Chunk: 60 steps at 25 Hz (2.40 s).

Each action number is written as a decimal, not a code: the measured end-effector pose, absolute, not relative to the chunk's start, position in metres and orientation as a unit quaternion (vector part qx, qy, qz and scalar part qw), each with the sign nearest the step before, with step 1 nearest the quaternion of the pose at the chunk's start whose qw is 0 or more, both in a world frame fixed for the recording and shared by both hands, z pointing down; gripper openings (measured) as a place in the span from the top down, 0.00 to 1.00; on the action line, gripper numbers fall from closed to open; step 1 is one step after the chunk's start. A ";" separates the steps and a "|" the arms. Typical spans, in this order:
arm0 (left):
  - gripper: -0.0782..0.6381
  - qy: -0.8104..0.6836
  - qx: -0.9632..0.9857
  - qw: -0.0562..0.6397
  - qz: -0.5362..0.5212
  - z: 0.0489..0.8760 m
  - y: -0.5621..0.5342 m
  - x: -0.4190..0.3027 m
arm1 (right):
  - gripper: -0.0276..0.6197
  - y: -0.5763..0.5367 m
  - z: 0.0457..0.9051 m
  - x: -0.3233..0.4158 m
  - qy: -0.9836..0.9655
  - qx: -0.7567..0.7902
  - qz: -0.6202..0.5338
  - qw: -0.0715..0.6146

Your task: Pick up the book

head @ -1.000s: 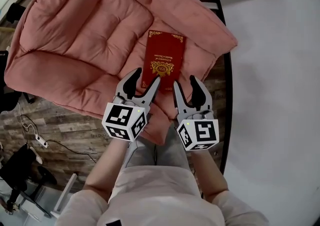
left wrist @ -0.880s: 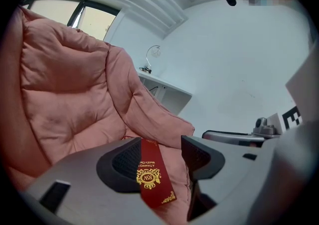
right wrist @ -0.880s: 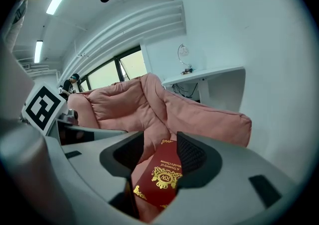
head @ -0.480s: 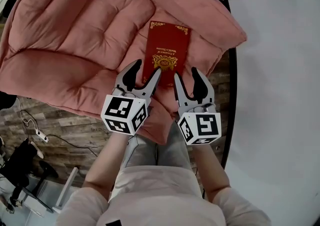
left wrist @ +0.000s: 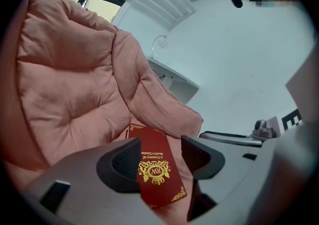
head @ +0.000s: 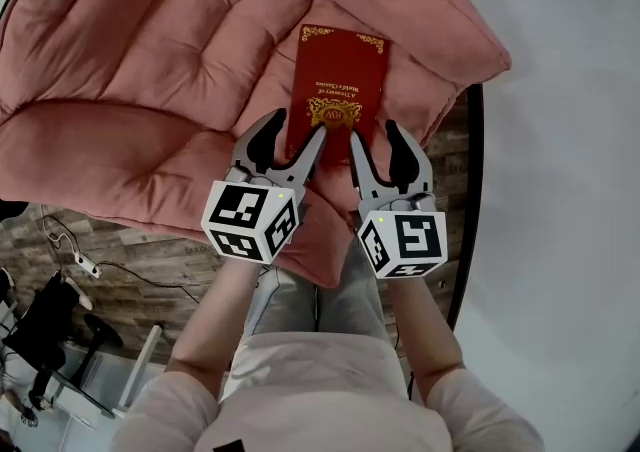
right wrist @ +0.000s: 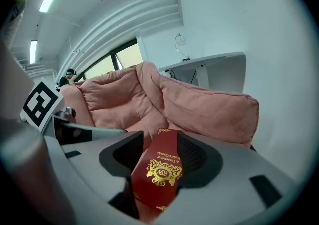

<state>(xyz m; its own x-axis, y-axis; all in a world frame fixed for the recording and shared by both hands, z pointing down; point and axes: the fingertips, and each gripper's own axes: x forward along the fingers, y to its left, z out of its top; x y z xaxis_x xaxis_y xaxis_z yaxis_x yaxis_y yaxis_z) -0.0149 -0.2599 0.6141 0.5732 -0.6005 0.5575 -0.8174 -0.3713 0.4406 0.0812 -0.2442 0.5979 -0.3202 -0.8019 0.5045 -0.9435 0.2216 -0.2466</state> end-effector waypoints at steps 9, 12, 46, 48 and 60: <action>0.56 -0.439 0.804 0.367 0.163 0.638 -0.263 -0.018 | 0.62 -0.247 0.625 0.082 -0.761 0.571 0.269 0.149; 0.55 -0.438 0.802 0.372 0.163 0.645 -0.264 -0.017 | 0.62 -0.246 0.633 0.083 -0.758 0.572 0.273 0.151; 0.55 -0.458 0.748 0.429 0.215 0.728 -0.270 -0.023 | 0.56 -0.249 0.720 0.093 -0.725 0.582 0.318 0.185; 0.55 -0.457 0.746 0.431 0.220 0.733 -0.270 -0.023 | 0.55 -0.249 0.728 0.094 -0.722 0.581 0.324 0.190; 0.55 -0.448 0.738 0.440 0.246 0.758 -0.272 -0.018 | 0.50 -0.246 0.762 0.100 -0.700 0.581 0.366 0.198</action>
<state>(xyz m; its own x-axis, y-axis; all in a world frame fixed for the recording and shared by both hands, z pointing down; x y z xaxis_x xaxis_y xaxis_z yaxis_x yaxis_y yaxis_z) -0.0176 -0.2717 0.7585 0.4774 -0.4442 0.7581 -0.8781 -0.2114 0.4291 0.0999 -0.2459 0.7625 -0.2465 -0.6686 0.7016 -0.9577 0.0571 -0.2821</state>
